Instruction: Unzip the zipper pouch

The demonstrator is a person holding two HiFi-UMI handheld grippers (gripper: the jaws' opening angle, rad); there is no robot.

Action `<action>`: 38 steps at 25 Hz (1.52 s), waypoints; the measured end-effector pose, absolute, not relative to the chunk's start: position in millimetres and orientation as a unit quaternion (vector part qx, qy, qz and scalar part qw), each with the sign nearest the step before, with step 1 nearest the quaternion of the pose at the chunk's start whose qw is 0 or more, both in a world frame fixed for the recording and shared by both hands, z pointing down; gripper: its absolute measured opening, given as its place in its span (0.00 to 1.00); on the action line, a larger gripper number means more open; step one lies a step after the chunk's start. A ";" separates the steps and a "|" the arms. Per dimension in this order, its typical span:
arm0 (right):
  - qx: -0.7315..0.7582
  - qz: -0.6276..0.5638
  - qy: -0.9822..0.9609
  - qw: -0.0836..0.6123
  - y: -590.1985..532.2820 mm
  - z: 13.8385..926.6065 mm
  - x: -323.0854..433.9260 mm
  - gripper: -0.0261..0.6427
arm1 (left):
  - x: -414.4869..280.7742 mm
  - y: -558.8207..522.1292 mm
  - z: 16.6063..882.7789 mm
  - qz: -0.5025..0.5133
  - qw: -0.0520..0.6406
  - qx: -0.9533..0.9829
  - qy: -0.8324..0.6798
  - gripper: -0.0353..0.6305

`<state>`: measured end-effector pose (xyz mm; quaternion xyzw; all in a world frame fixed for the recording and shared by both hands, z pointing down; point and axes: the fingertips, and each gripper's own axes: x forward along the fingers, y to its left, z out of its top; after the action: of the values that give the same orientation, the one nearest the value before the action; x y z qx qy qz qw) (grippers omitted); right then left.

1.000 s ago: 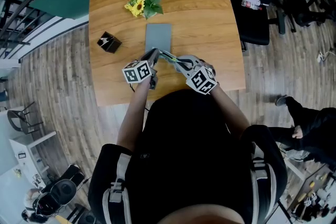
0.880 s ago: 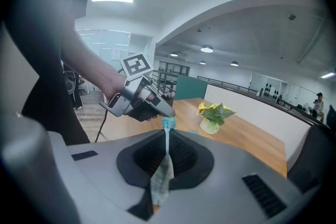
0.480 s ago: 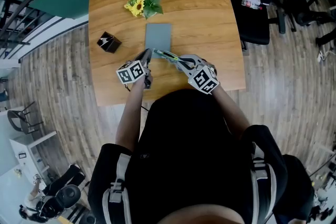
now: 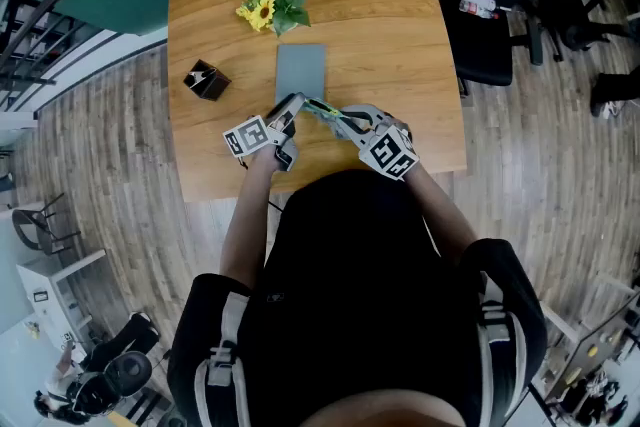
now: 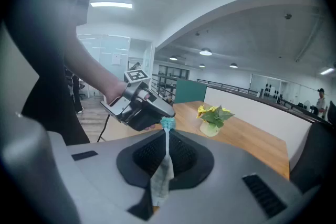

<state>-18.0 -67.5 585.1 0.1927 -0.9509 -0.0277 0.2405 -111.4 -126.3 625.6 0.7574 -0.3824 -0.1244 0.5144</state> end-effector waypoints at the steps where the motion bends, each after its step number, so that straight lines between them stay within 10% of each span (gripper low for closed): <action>1: 0.193 -0.027 -0.951 0.240 -67.9 584.7 -17.1 0.06 | -109.6 -125.1 625.9 -0.120 0.516 0.760 -0.377 0.32; 38: 0.192 -0.033 -0.954 0.228 -60.3 577.4 -19.3 0.06 | -119.4 -121.9 615.8 -0.076 0.436 0.799 -0.407 0.05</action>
<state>-19.3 -60.3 577.4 0.1915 -0.9540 -0.0335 0.2284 -119.4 -121.9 615.8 0.7990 -0.4073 -0.0762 0.4358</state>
